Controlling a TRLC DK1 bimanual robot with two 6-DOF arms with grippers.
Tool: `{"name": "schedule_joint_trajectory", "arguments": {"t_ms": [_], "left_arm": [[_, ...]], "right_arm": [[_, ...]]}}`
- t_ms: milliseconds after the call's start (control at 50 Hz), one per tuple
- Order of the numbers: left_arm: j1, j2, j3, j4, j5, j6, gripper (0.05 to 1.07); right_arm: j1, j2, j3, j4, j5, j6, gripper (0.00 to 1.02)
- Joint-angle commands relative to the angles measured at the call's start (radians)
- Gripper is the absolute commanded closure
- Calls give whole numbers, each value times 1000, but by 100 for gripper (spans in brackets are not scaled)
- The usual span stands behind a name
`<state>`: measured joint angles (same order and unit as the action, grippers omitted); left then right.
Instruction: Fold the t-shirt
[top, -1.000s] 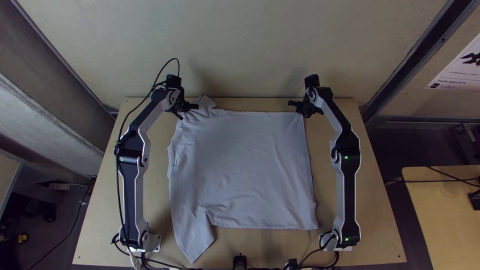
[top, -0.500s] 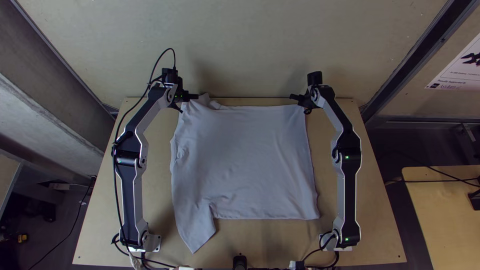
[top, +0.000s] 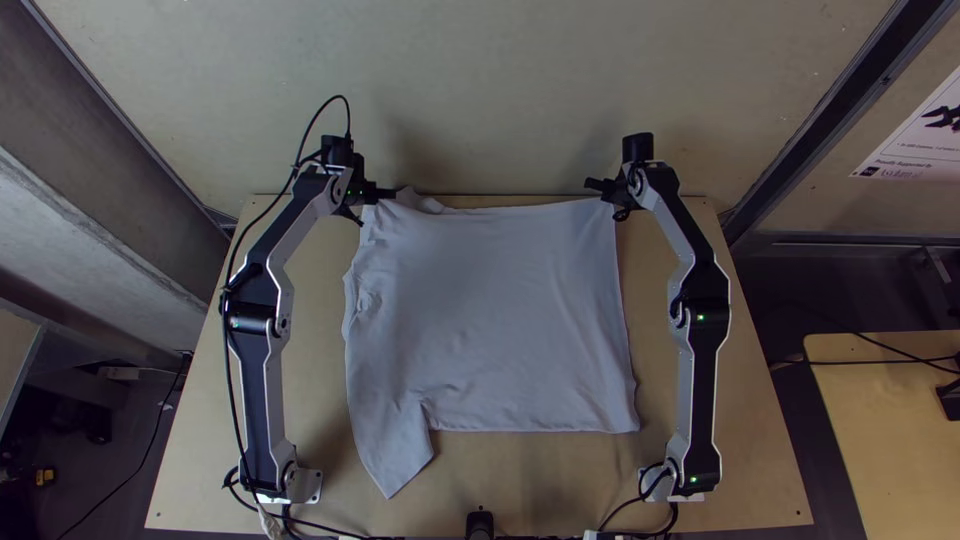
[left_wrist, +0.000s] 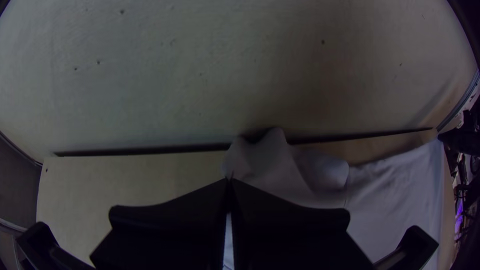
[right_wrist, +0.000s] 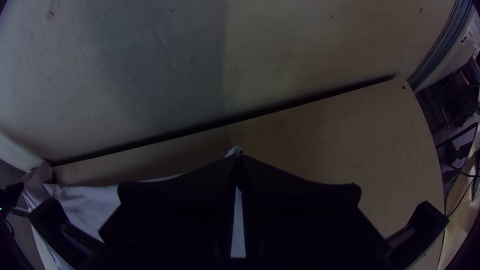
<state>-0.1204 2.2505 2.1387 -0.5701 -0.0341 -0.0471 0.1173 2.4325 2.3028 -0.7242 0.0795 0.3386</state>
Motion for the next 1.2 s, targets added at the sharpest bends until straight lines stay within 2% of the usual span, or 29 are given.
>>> {"name": "schedule_joint_trajectory", "arguments": {"t_ms": [0,220,460,1180], "left_arm": [[13,-85,-66,-5,10,20,105],[16,-154,-166,4,11,20,105],[24,-266,-338,58,34,38,105],[18,-572,-752,128,42,49,105]], "right_arm": [[-8,-72,-36,-11,19,-21,100],[-10,-101,-72,-78,26,-46,100],[-8,-178,-181,-78,28,-50,100],[31,-495,-660,40,83,-50,100]]}}
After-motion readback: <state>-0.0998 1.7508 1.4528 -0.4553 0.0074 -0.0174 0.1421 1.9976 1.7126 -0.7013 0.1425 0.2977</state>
